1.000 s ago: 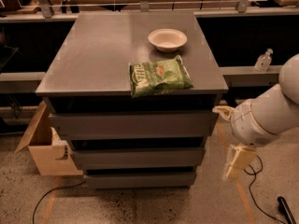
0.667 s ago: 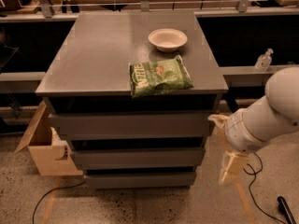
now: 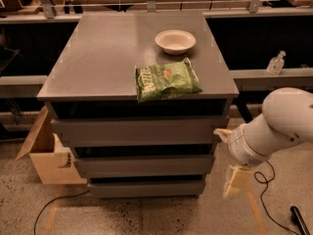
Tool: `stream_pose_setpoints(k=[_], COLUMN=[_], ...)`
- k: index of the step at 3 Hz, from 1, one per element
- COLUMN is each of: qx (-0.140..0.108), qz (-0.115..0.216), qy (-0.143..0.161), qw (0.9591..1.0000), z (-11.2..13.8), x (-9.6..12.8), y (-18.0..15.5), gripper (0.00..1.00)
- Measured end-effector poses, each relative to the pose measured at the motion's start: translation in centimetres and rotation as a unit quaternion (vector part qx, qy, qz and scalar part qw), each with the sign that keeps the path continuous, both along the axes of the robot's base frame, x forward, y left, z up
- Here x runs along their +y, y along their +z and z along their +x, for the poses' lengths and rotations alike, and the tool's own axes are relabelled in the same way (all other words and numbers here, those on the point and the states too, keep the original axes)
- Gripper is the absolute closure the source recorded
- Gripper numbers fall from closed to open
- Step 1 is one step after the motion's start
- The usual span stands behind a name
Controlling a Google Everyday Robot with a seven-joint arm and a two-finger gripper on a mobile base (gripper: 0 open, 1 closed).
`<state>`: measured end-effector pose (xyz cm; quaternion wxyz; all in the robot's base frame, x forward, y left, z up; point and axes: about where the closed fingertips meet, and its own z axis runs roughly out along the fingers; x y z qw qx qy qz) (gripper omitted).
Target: Open middle drawer
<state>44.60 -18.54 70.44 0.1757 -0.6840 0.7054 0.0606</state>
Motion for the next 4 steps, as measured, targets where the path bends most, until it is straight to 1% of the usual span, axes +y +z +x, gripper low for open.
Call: stream_pose_setpoints(k=[1, 2, 3, 4], qx=[0.003, -0.017, -0.037, -0.045], qz=[-0.001, -0.002, 0.023, 0.045], qy=[0.019, 0.024, 0.013, 0.014], qw=[0.9998, 0.9996, 0.9990, 0.9979], z=[0.9, 2.1, 3.8, 5.4], x=[0.8, 1.5, 2.3, 3.5], y=[-3.6, -6.2, -8.6, -11.0], gripper=[0.00, 0.00, 0.00, 0.00])
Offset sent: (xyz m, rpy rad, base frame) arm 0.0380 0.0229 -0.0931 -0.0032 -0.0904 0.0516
